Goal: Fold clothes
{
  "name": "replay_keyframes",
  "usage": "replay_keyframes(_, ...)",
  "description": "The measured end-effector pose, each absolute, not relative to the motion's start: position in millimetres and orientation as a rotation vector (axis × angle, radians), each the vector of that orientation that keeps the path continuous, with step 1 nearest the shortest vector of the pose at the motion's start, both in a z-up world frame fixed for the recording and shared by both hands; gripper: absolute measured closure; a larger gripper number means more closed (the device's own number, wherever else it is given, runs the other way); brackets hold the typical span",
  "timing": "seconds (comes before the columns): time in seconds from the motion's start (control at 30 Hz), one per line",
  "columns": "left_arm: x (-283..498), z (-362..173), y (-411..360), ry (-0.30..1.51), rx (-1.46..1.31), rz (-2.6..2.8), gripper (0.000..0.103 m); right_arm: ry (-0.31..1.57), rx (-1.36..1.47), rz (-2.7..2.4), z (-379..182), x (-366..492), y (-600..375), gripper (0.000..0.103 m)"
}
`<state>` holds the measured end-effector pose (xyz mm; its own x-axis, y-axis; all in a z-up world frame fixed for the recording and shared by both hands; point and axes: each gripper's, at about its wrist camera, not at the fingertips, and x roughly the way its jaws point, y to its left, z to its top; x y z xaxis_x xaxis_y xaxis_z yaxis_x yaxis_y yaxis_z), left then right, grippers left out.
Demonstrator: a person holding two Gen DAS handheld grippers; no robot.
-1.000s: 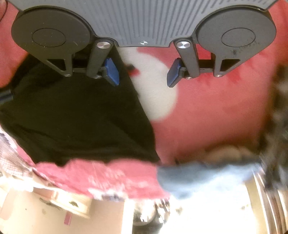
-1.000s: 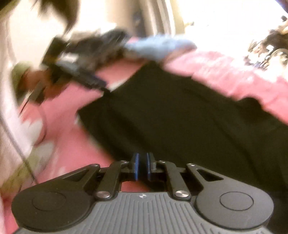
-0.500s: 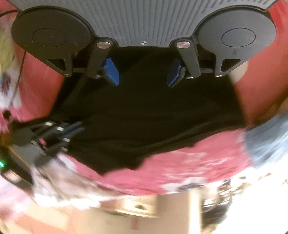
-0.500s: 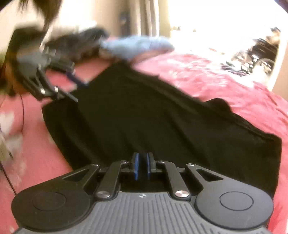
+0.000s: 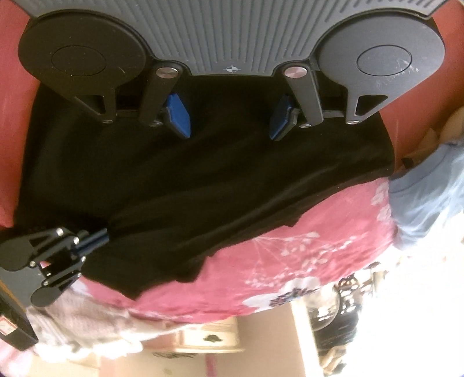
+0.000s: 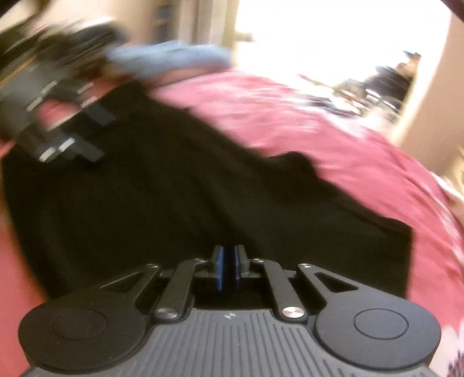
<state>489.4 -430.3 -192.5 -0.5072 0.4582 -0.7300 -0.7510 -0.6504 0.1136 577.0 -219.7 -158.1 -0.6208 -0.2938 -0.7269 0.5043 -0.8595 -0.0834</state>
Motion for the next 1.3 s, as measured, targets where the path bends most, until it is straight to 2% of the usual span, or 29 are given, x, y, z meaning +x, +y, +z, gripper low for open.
replay_keyframes(0.17,493,-188,-435,0.527,-0.857,2.151,0.041,0.422,1.036,-2.497,-155,570,-214,0.094)
replay_keyframes(0.27,491,-188,-430,0.525,-0.861,2.156,0.041,0.287,1.072,-2.593,-152,550,-189,0.084)
replay_keyframes(0.37,484,-182,-429,0.505,-0.846,2.166,0.041,0.119,1.093,-2.699,-146,527,-160,0.083)
replay_keyframes(0.43,478,-179,-428,0.497,-0.842,2.168,0.041,0.170,1.083,-2.698,-142,515,-154,0.082)
replay_keyframes(0.5,470,-179,-424,0.505,-0.849,2.153,0.041,0.308,1.047,-2.637,-140,500,-159,0.066)
replay_keyframes(0.53,467,-180,-421,0.512,-0.856,2.140,0.041,0.361,1.025,-2.601,-140,494,-163,0.064)
replay_keyframes(0.6,461,-184,-418,0.520,-0.874,2.123,0.041,0.456,0.980,-2.526,-139,481,-171,0.064)
replay_keyframes(0.73,461,-186,-418,0.497,-0.903,2.109,0.041,0.525,0.951,-2.418,-136,471,-186,0.064)
replay_keyframes(0.87,478,-183,-422,0.494,-0.878,2.057,0.041,0.438,0.944,-2.352,-127,489,-188,0.065)
replay_keyframes(0.93,486,-184,-422,0.507,-0.869,2.023,0.041,0.488,0.976,-2.340,-135,499,-191,0.065)
replay_keyframes(0.97,489,-186,-421,0.511,-0.869,2.009,0.041,0.514,1.000,-2.337,-139,503,-192,0.072)
replay_keyframes(1.0,493,-186,-420,0.508,-0.872,1.995,0.041,0.496,1.027,-2.334,-140,507,-191,0.079)
replay_keyframes(1.13,503,-186,-415,0.482,-0.862,1.935,0.041,0.355,1.061,-2.315,-129,537,-187,0.081)
replay_keyframes(1.3,516,-191,-403,0.508,-0.823,1.854,0.041,0.272,1.114,-2.204,-126,590,-205,0.081)
